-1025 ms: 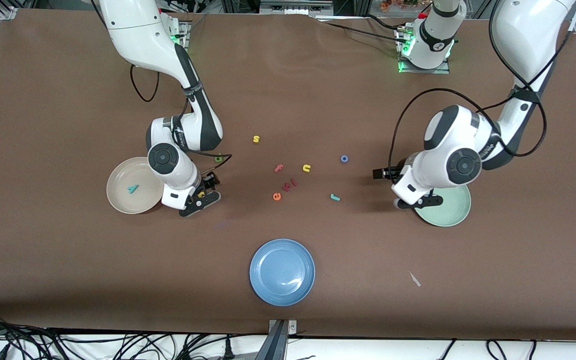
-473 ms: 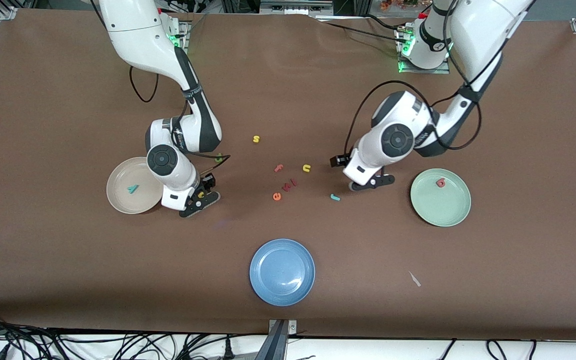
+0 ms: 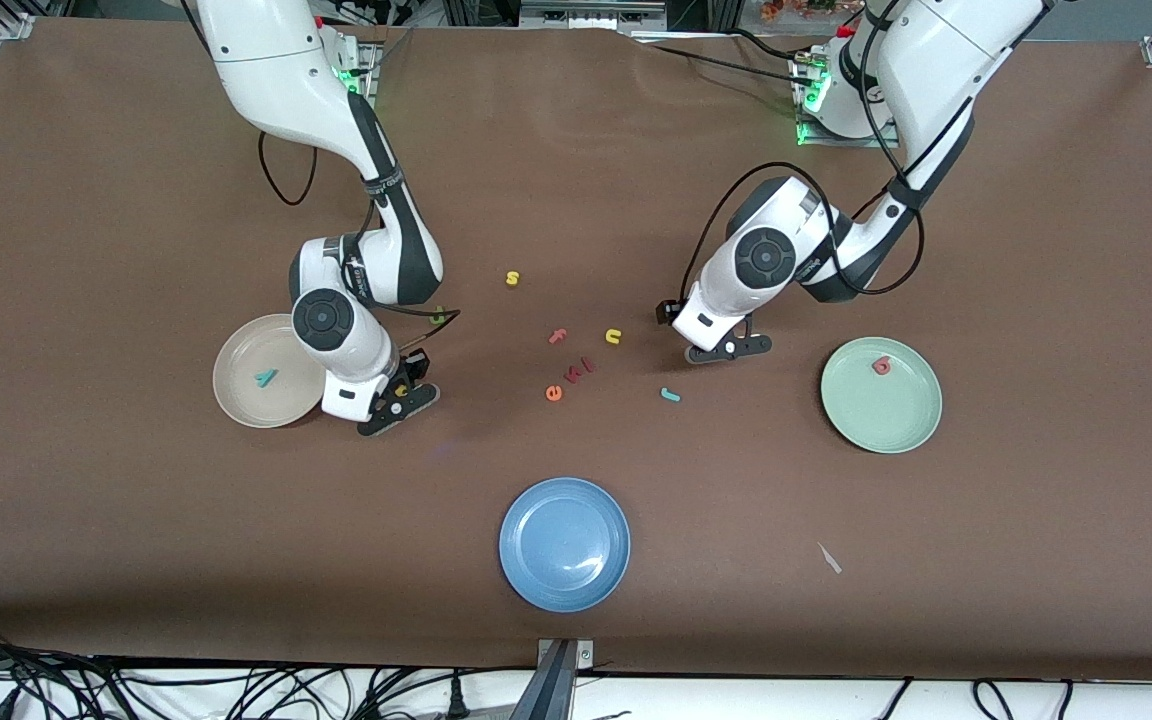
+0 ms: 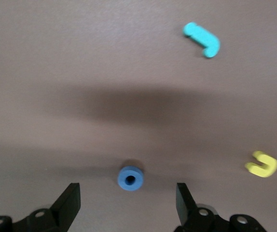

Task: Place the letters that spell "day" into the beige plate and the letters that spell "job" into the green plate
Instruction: 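Place the a on the beige plate while the left gripper grasps the o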

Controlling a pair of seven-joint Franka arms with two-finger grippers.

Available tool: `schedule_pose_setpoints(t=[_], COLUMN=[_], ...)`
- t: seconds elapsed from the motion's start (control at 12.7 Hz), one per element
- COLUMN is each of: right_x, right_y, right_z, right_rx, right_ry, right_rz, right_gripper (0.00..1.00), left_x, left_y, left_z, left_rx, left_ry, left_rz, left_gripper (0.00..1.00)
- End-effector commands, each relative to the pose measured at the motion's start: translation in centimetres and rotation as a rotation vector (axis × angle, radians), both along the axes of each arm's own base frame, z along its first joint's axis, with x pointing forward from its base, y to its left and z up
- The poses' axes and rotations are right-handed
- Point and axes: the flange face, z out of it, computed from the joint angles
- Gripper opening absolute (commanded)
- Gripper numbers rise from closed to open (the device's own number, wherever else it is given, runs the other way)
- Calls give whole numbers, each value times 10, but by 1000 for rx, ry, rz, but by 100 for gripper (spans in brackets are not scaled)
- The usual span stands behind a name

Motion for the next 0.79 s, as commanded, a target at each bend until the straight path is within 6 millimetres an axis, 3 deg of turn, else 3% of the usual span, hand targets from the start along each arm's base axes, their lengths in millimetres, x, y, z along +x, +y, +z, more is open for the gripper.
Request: schedule_pose_setpoints(t=[0.0,0.24,0.39,0.55,0.71], right_x=[0,1,8,16,22], right_y=[2,3,4,-16,-49], right_z=[-8,-6,8,26,49], right_rx=[19,22,42,64,59], right_ry=[1,-2,16,61,93], right_rz=[13,5,-5,-50,-99], right_gripper=[24,18,15,15,15], left_x=[-12,-15,-15,-14,-15], left_y=[-14,-17,-16,-16,-16], left_z=[-17,-24,-25,-24,-27], left_rx=[64,63,63,61,62], left_ry=[-42,-57,-55,-56,-52], left_rz=[0,23,22,19,19], left_gripper=[88,84,76,73,62])
